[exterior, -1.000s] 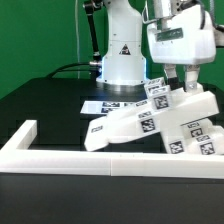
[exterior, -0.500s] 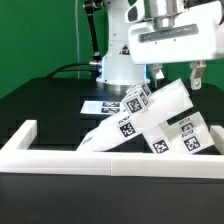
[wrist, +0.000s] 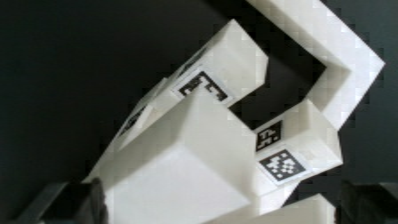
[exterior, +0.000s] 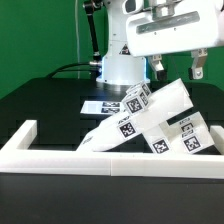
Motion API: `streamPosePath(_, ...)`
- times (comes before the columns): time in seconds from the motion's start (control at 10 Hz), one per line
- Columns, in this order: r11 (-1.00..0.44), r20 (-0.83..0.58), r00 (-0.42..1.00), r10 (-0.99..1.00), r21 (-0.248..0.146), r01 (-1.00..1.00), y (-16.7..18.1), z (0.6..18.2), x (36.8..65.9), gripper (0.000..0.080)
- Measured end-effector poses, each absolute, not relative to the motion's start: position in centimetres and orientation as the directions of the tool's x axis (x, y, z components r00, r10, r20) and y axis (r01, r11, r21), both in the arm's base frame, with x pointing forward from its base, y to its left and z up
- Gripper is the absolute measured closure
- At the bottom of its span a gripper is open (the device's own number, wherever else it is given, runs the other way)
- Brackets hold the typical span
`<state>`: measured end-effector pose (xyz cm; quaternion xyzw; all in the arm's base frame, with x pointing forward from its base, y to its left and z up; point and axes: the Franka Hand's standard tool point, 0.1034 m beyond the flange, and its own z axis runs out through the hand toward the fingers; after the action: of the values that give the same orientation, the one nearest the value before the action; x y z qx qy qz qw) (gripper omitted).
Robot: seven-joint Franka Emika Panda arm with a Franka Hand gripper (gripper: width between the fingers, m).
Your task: Assemble chair
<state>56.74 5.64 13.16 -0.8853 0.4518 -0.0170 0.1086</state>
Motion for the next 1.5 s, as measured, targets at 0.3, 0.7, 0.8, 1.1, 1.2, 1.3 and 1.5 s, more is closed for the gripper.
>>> streamPosePath(0.3,-0.546,-0.075,0.571,-0.817,-0.214,-0.810,5.9,13.8,57.3,0.0151)
streamPosePath(0.7,-0.558,-0.068,0.583,-0.809,-0.219,-0.800,7.1,13.6,58.4,0.0151)
streamPosePath(0.8,-0.556,-0.072,0.580,-0.811,-0.214,-0.803,7.5,13.3,58.3,0.0151)
streamPosePath(1.1,-0.551,-0.065,0.574,-0.816,-0.212,-0.807,8.6,12.6,58.3,0.0151)
streamPosePath(1.2,-0.545,-0.070,0.568,-0.820,-0.207,-0.812,9.5,12.3,58.3,0.0151)
streamPosePath(1.3,-0.547,-0.071,0.570,-0.819,-0.204,-0.812,10.0,12.1,58.2,0.0151)
streamPosePath(1.5,-0.525,-0.077,0.546,-0.834,-0.188,-0.830,11.7,10.7,57.8,0.0151)
